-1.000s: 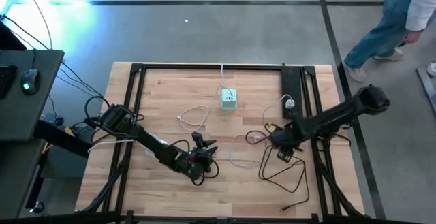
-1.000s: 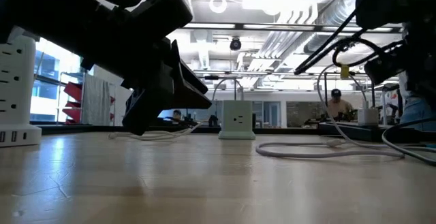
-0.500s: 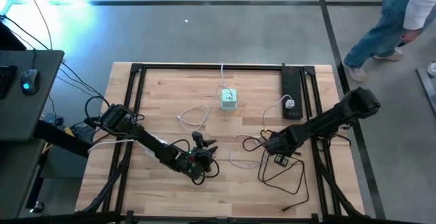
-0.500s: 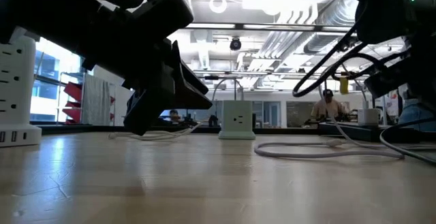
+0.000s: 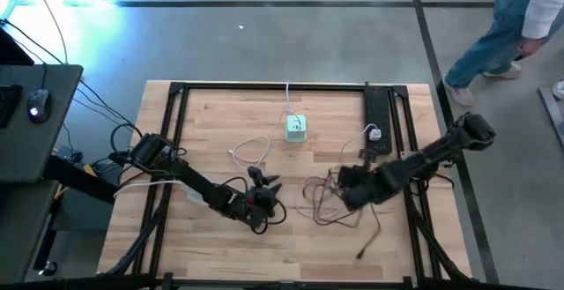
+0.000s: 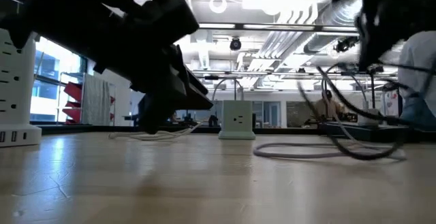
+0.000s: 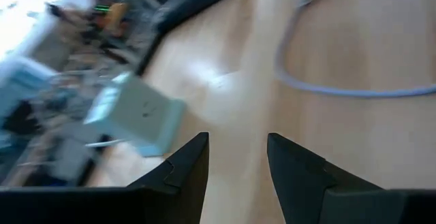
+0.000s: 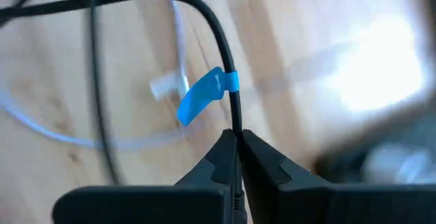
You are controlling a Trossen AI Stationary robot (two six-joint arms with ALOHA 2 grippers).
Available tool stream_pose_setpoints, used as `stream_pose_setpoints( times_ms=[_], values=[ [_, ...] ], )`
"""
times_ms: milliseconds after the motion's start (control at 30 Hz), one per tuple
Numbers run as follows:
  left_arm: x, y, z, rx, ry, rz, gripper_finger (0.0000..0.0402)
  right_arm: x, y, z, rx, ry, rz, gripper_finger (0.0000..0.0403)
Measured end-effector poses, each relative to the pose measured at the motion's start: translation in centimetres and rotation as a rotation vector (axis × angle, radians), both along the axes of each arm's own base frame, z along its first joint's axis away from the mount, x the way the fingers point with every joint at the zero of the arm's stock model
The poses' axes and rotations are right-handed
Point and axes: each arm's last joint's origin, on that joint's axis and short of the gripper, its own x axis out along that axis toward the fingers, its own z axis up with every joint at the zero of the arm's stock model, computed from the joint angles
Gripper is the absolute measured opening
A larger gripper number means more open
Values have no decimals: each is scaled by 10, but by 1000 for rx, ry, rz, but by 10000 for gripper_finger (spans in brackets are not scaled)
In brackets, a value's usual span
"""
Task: Insert USB
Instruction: Insert the black USB cable into the left white outlet extension
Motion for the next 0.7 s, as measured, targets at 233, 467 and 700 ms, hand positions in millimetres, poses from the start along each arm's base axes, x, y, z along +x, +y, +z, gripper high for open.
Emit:
stream_pose_setpoints(
  times_ms=[233,467,700],
  values=[
    [-7,-6,10,167,-78,167,92,12,32,11,-11,-248,166,0],
    [-5,-24,37,-122,-188,-103,51,34,73,18,-179,-423,545,0],
    [0,-44,54,-326,-266,-489,35,61,95,25,-63,-647,824,0]
  ],
)
